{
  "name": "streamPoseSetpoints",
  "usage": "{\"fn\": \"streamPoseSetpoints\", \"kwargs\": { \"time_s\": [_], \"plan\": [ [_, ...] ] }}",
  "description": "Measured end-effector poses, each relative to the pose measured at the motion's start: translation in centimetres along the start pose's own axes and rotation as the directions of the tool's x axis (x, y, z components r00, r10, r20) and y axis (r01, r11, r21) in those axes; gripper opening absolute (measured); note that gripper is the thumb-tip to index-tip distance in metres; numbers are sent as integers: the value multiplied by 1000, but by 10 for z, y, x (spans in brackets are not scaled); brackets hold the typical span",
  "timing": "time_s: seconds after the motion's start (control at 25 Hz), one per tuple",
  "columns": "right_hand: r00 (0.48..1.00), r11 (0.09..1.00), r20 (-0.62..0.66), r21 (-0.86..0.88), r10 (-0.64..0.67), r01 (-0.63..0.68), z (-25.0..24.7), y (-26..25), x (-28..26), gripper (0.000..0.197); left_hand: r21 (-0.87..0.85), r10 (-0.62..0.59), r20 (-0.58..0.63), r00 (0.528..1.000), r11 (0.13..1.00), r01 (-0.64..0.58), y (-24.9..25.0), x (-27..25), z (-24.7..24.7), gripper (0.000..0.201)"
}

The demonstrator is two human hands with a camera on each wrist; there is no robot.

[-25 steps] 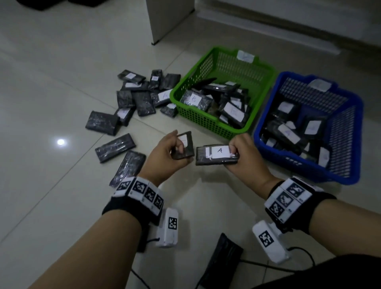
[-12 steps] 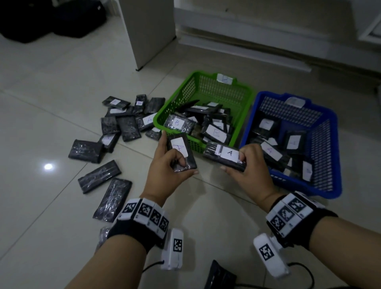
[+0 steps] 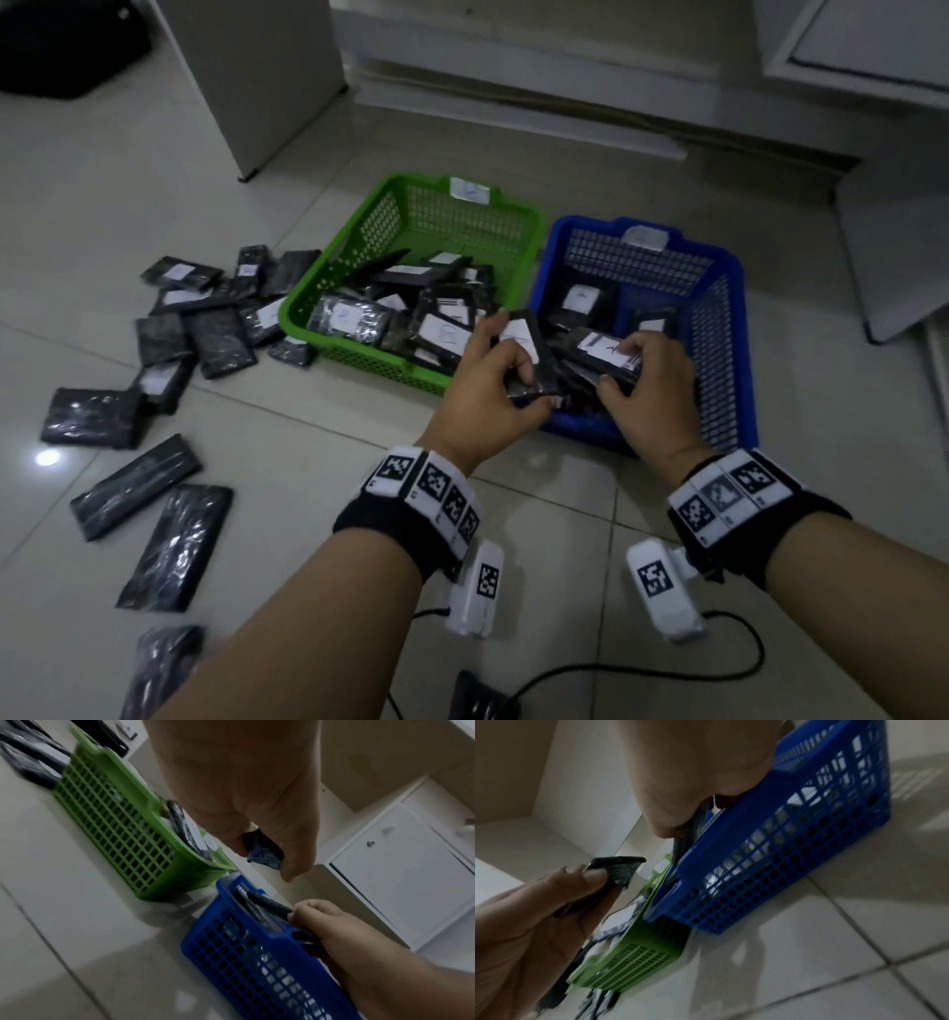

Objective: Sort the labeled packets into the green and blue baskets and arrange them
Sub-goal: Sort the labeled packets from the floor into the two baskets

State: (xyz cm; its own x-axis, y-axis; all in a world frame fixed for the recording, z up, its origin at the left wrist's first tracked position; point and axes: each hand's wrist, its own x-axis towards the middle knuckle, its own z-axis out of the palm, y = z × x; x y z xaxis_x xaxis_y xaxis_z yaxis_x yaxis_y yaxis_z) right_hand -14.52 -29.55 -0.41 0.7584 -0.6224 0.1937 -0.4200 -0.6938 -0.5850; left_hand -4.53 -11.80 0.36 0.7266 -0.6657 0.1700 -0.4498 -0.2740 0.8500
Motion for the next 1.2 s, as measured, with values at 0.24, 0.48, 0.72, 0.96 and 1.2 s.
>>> {"fn": "streamPoseSetpoints", "kwargs": {
  "time_s": [0.24, 0.48, 0.72, 0.96, 1.2],
  "plan": [
    [981, 988, 179, -149, 69, -42, -14, 35, 14, 39, 168, -54, 182, 982, 986, 23, 3, 21, 41, 27],
    [983, 999, 183, -48, -2, 11, -18, 27, -21, 46, 308, 32, 175, 984, 948, -86, 0, 15, 41, 13],
    [992, 999, 119, 6, -32, 31, -25, -5, -66, 46, 247, 94, 175, 980, 959, -136, -8, -20, 3, 27],
    [975, 990, 176, 56, -139, 131, -14, -37, -146, 39, 211, -47, 169, 984, 977, 10, -24, -89, -47, 21],
    [866, 982, 464, 66, -189, 179, -10, -67, -220, 36, 226, -145, 299, 943, 971, 78, -33, -157, -76, 19]
  ]
}}
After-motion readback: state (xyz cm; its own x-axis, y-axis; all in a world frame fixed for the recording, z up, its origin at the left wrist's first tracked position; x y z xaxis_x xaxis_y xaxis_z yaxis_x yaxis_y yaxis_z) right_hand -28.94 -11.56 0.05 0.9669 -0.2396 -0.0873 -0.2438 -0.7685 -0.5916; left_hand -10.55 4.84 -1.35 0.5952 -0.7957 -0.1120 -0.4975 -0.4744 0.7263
